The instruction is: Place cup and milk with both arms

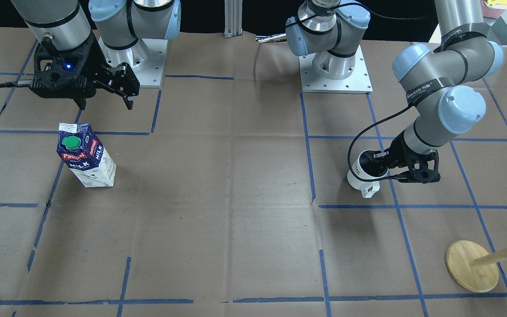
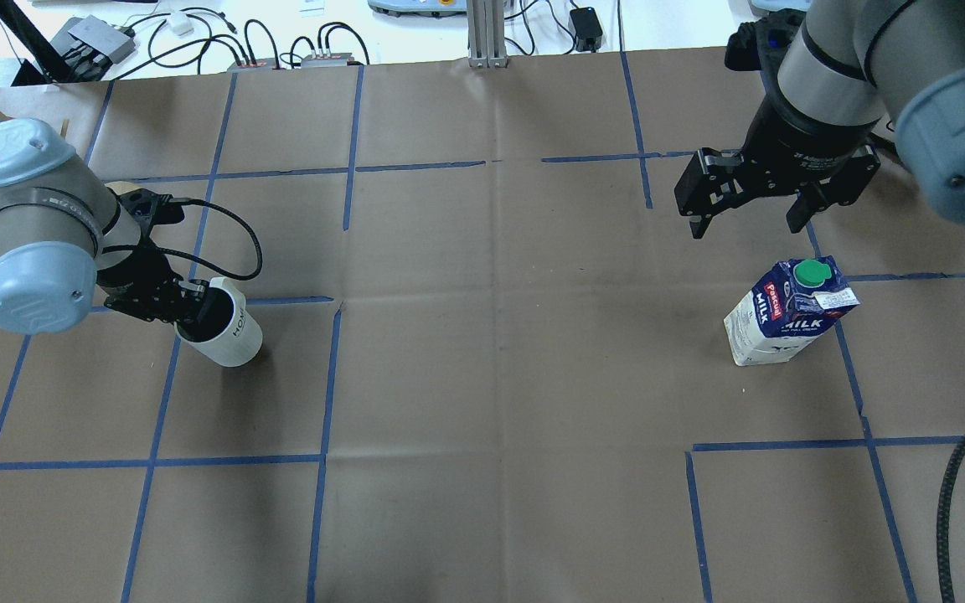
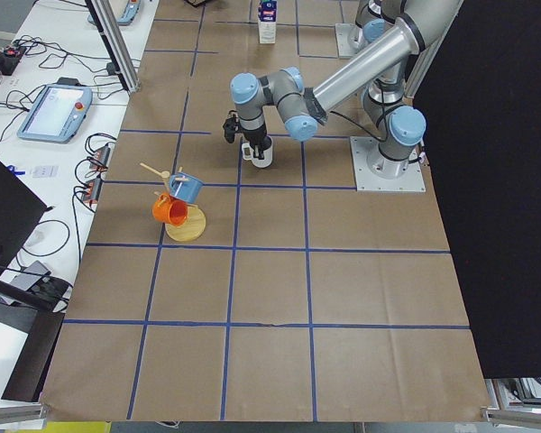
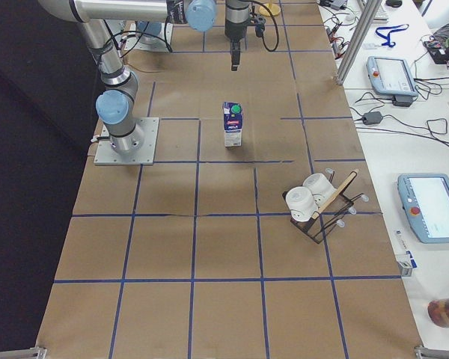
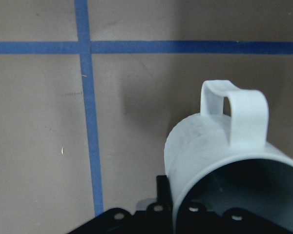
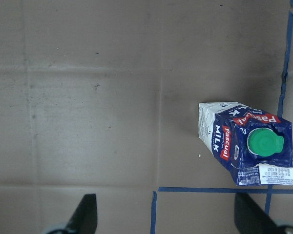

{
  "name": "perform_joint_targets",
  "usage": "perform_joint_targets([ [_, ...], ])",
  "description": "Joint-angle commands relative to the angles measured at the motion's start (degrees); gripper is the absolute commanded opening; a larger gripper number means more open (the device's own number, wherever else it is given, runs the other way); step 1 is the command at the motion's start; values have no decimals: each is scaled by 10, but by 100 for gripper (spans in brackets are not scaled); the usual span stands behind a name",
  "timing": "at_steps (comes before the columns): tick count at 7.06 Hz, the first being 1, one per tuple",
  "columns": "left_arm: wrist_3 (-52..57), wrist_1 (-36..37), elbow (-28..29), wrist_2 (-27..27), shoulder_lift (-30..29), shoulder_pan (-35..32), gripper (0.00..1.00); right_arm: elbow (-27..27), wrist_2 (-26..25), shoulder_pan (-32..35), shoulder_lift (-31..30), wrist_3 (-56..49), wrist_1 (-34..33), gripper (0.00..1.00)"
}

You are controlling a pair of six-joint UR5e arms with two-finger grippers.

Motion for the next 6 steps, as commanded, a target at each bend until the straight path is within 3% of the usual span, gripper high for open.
perform_joint_targets([
  [1,-38,-46,94,-41,-3,-71,0,0,1,0,0,0,-1,100],
  [6,-71,-105,358,-23,-226,-263,1,0,0,-1,0,-1,1,100],
])
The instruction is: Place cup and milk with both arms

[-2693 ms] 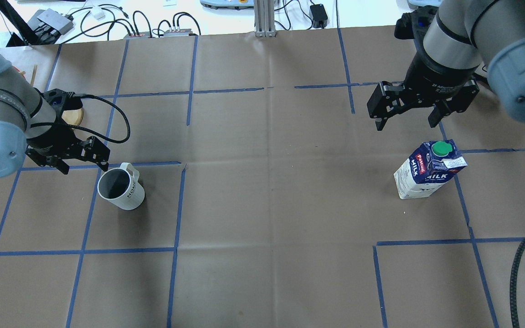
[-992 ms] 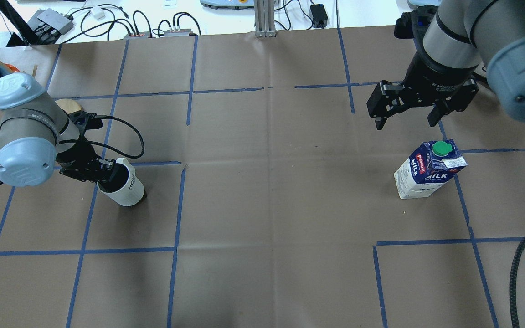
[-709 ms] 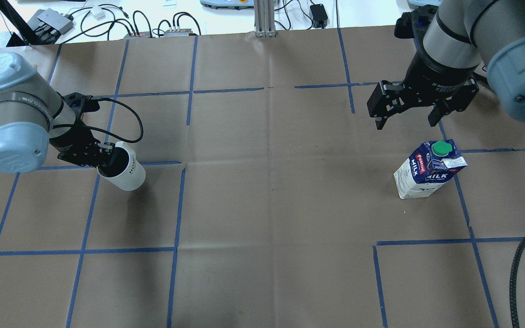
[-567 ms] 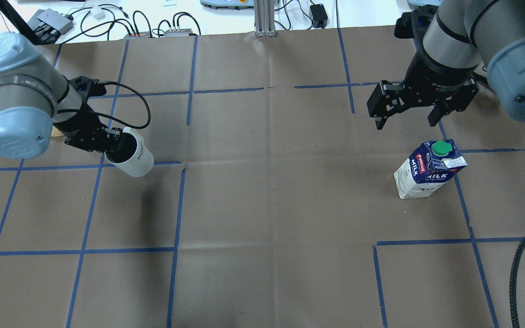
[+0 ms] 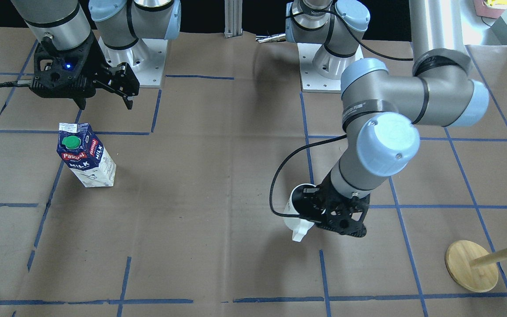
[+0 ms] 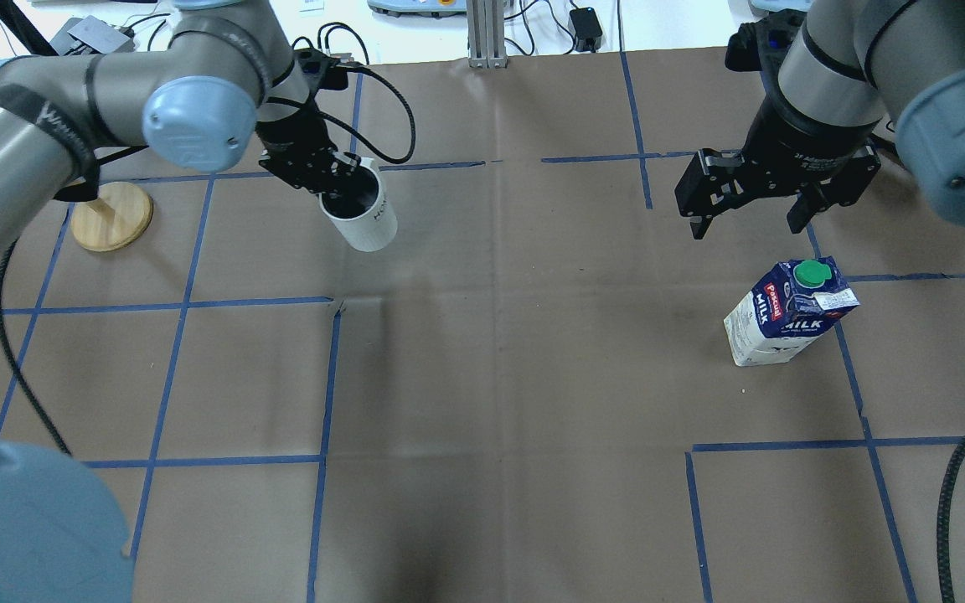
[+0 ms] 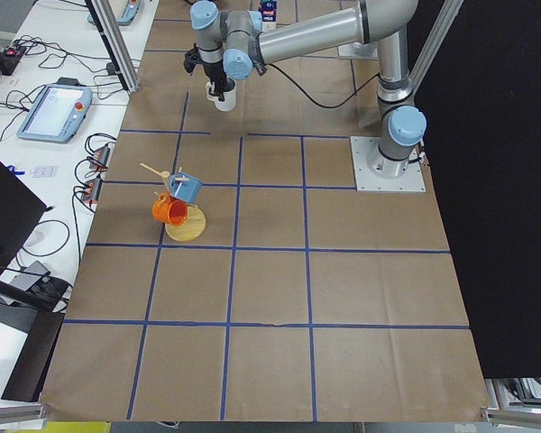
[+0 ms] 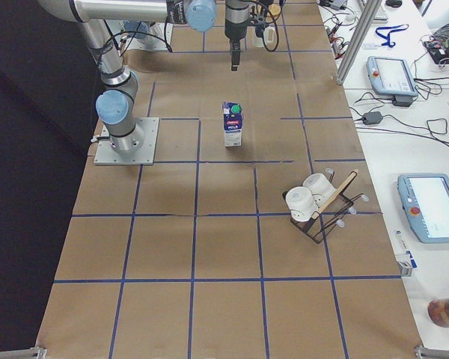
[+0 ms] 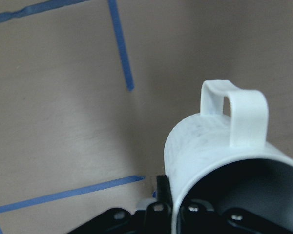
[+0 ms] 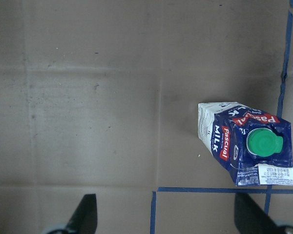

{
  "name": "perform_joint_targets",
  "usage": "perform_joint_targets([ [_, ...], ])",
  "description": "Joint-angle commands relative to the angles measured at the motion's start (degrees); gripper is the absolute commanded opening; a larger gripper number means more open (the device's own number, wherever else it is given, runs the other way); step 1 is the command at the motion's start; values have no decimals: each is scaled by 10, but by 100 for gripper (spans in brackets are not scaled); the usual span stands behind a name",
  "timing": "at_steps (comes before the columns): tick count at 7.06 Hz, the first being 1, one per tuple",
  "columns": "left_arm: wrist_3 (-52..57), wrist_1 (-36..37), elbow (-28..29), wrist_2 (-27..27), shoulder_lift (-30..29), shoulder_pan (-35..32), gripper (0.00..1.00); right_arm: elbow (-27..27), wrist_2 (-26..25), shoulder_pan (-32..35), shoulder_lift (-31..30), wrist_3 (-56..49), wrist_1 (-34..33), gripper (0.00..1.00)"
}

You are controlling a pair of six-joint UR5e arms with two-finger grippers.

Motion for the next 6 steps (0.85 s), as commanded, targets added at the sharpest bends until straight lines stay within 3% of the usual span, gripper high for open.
perform_joint_targets([
  [1,-9,-7,107,3,-105,-54,1,0,0,-1,0,-1,1,100],
  [3,-24,-28,184,-1,-162,-77,1,0,0,-1,0,-1,1,100],
  [6,-64,-50,200,-4,-177,-80,1,1,0,-2,0,-2,-1,100],
])
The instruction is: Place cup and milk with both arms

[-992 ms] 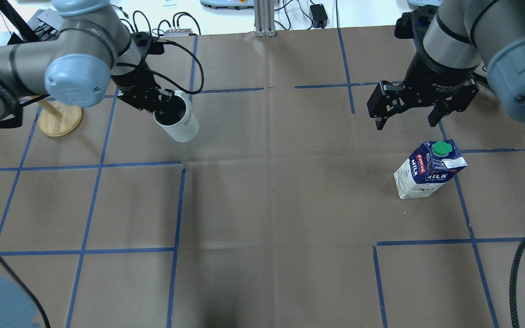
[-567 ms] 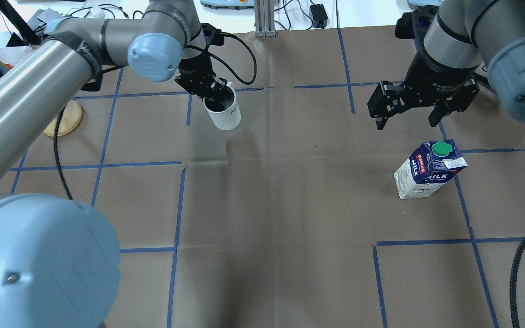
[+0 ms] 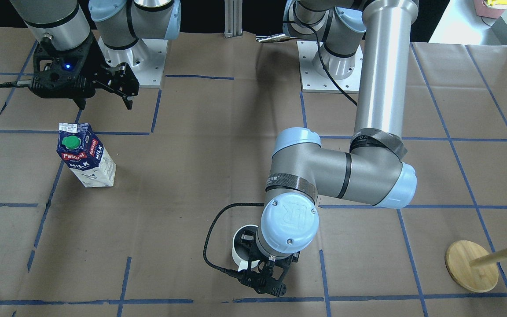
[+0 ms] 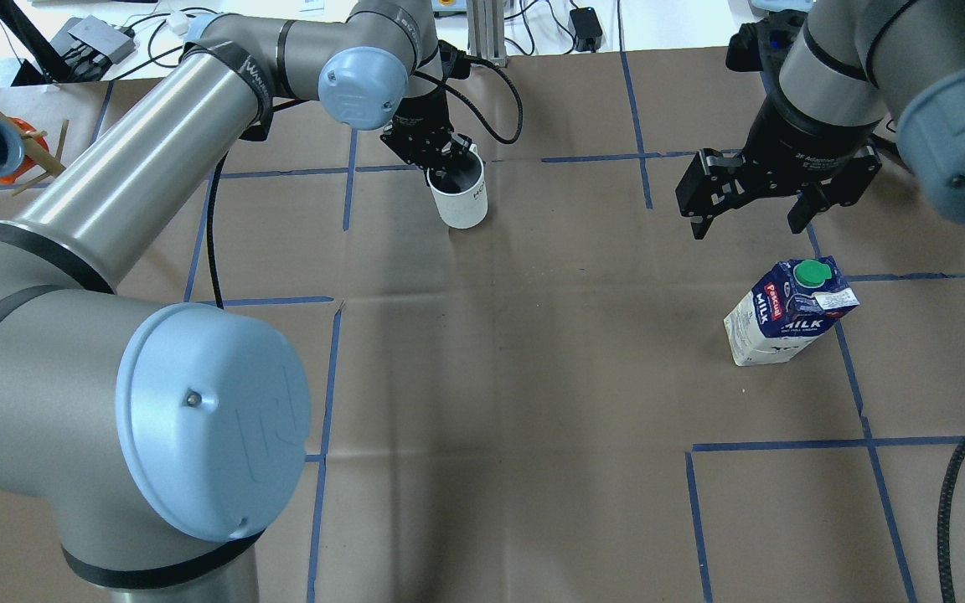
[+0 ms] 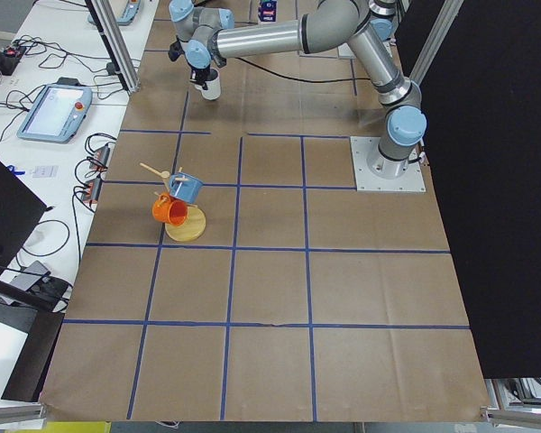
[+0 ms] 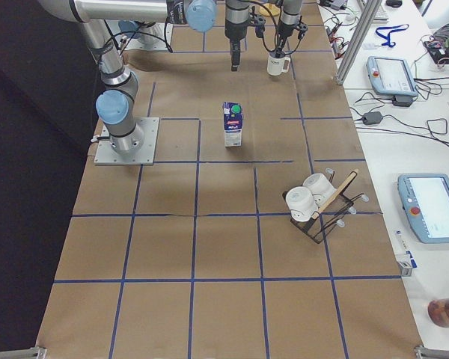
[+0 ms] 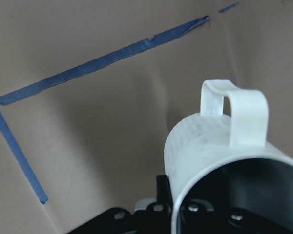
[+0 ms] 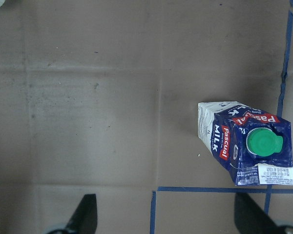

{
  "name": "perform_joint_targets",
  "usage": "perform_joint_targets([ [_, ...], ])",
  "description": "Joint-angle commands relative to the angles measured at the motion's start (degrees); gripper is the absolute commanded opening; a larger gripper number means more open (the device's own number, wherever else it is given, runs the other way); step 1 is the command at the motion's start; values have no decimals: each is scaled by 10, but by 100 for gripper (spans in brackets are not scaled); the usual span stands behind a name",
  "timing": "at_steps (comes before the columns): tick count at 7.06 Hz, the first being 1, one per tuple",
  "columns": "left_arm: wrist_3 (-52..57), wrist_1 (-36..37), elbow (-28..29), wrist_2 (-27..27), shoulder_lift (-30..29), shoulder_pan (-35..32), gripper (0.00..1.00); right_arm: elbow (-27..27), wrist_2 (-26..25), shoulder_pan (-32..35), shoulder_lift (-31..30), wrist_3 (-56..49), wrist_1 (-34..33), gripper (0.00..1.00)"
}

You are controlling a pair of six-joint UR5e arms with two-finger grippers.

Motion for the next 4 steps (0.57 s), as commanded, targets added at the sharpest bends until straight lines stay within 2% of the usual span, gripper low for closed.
perform_joint_targets([
  [1,-18,-5,2,-11,-5,-1,1,1,-1,-3,0,-5,-1,100],
  [4,-18,-4,6,-10,-15,1,4,31,-1,-35,-6,-66,-9,100],
])
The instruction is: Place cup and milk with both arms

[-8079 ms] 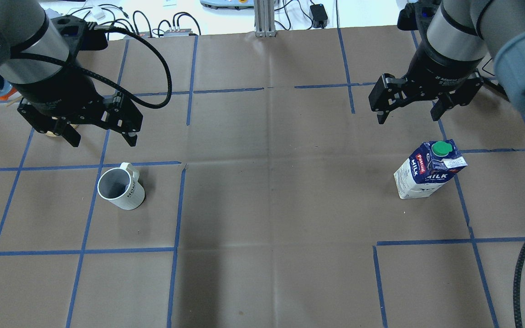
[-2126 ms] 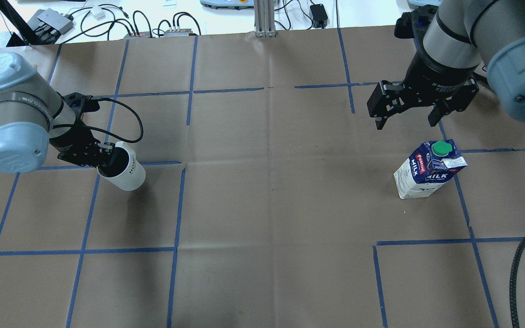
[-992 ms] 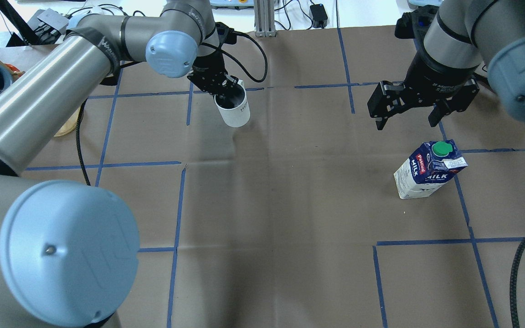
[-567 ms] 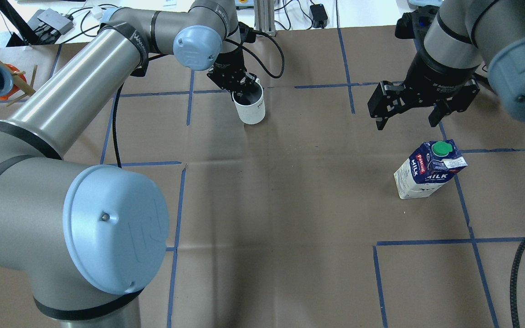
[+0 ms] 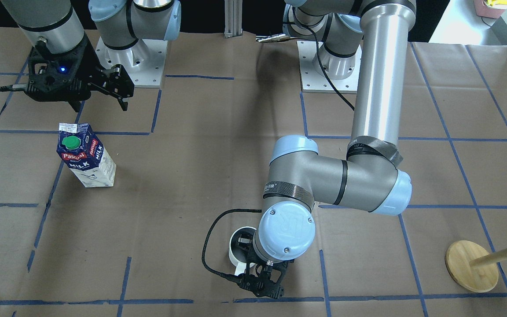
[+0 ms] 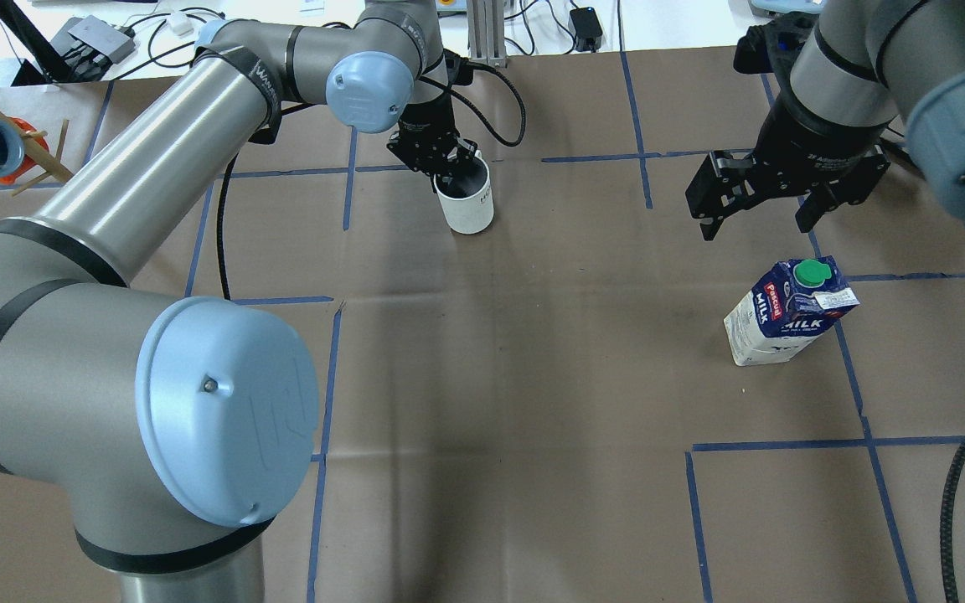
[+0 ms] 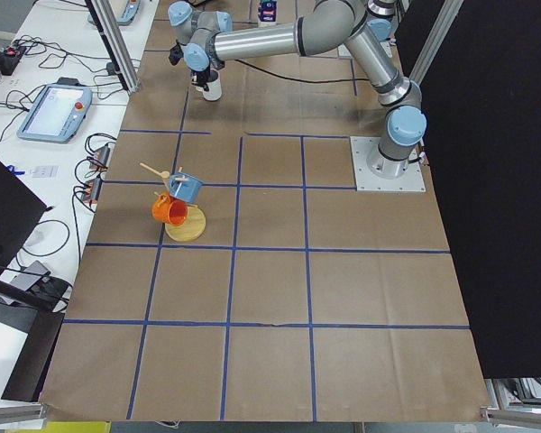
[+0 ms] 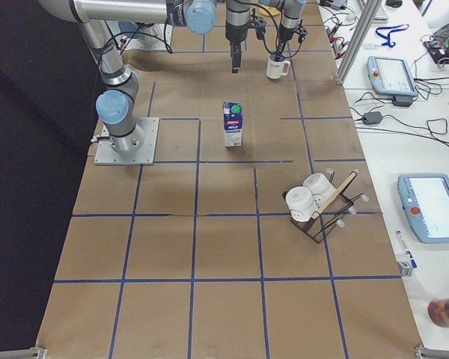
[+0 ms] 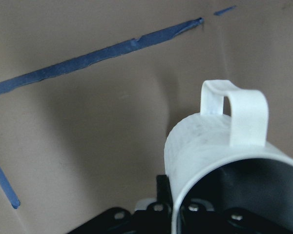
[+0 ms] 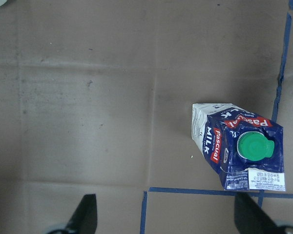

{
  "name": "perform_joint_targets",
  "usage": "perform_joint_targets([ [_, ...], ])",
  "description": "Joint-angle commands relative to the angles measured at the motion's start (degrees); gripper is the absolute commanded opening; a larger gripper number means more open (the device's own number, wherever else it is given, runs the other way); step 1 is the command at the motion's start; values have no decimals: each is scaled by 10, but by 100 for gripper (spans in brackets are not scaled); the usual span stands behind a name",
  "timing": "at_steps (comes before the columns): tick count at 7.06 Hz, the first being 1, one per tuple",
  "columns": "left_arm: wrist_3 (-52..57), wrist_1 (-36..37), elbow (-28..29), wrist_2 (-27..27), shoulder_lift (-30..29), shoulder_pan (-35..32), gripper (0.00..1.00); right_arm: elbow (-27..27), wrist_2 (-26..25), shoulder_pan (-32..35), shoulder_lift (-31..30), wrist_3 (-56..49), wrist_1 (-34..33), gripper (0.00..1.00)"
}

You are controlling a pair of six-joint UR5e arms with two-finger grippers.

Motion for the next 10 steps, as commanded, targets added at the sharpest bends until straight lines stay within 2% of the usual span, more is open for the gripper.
perform_joint_targets([
  [1,-1,0,0,4,-1,1,7,25,0,-33,-4,-50,-11,100],
  [4,0,0,-7,7,-1,1,36,44,2,-92,-4,-149,-16,100],
  [5,-1,-1,-7,3,0,2,99,51,0,-107,-4,-181,-34,100],
  [7,-17,-66,0,7,28,9,100,83,1,-126,-4,-205,-69,100],
  [10,-9,-159,-27,9,156,37,100,126,2,-124,-3,-190,-123,100],
])
